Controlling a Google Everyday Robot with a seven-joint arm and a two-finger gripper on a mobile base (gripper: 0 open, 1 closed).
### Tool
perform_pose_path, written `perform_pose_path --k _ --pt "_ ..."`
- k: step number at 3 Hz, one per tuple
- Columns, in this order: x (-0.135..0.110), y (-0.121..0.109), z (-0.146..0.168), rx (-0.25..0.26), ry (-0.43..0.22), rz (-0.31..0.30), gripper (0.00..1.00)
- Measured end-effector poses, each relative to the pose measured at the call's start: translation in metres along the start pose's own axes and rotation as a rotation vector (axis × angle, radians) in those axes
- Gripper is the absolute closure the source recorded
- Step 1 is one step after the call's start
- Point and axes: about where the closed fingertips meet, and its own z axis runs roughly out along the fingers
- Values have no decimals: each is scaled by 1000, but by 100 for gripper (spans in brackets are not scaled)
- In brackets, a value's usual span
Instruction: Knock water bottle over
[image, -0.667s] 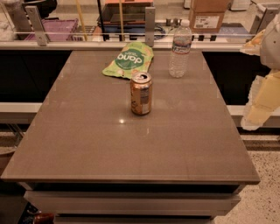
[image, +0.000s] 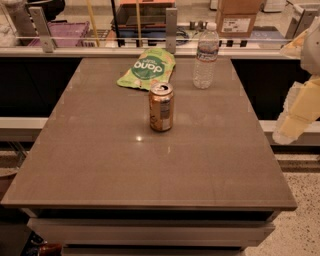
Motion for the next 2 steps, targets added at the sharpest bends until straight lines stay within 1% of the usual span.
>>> perform_pose_path --k 1,2 --pt "-1 -9 -4 68 -47 97 0" --pt "-2 -21 -4 139 -111 201 0"
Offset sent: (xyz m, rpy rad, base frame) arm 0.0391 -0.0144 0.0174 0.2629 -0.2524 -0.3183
